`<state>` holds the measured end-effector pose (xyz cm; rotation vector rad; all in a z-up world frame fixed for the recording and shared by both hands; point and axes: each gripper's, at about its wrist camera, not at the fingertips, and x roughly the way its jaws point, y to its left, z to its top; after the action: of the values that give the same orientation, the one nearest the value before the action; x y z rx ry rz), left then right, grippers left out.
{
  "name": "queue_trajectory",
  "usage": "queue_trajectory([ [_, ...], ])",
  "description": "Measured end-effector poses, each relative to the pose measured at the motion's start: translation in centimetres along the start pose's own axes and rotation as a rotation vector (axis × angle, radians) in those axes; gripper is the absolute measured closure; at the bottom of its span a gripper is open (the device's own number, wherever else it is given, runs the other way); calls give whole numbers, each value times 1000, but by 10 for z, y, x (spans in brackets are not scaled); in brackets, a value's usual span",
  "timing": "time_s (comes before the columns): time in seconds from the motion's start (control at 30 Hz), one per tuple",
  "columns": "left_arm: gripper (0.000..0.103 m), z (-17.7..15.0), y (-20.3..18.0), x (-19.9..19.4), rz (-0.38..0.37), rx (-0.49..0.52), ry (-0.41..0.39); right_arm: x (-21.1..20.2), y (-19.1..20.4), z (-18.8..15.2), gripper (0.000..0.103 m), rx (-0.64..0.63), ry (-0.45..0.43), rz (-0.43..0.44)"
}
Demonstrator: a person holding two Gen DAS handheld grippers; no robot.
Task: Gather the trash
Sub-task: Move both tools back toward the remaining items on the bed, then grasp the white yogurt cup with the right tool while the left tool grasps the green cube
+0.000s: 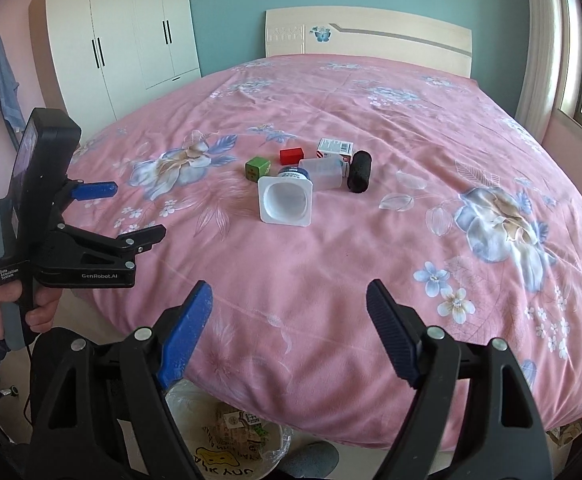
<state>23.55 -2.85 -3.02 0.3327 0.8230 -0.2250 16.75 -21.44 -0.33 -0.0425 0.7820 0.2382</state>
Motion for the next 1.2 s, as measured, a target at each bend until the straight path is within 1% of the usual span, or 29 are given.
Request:
queue_trajectory([
  [0.03,7,4,2,5,1,8,1,5,1,3,25,-3,3,-2],
  [0.07,7,8,4,10,19,15,-1,11,2,6,25,-6,7,-10],
  [0.13,7,17,9,22,2,19,7,24,2,12,25,-8,17,-23],
  [0.17,7,21,11,28,13,16,6,31,2,15,25,-4,26,-24],
  [0.23,7,28,15,39,-10,17,7,44,2,19,25,-3,36,-37],
  [0.27,7,32,17,46,-6,17,10,50,2,22,25,-2,40,-38],
  [0.33,7,41,20,59,-32,21,13,62,2,27,25,3,51,-42],
  [0.37,7,45,21,66,-22,23,19,67,2,29,25,4,56,-43],
  [0.4,7,49,22,72,-34,26,23,72,1,31,25,5,62,-44],
  [0.47,7,56,24,86,-35,34,38,79,0,34,25,10,67,-48],
  [0.53,7,62,26,98,-89,39,59,86,-2,36,25,14,74,-50],
  [0.57,7,65,26,104,-71,41,62,89,-3,38,25,15,75,-53],
  [0.63,7,70,25,111,-83,58,57,95,-5,40,25,22,78,-60],
  [0.67,7,73,24,115,-78,60,59,98,-6,41,25,25,82,-57],
  [0.73,7,78,24,122,-103,61,66,105,-7,42,25,28,87,-64],
  [0.77,7,80,25,127,-94,61,69,108,-7,43,25,29,91,-60],
  [0.97,7,91,31,149,-105,56,85,129,-5,49,25,34,109,-58],
  [1.2,7,94,31,167,-134,81,101,157,1,61,25,28,128,-49],
])
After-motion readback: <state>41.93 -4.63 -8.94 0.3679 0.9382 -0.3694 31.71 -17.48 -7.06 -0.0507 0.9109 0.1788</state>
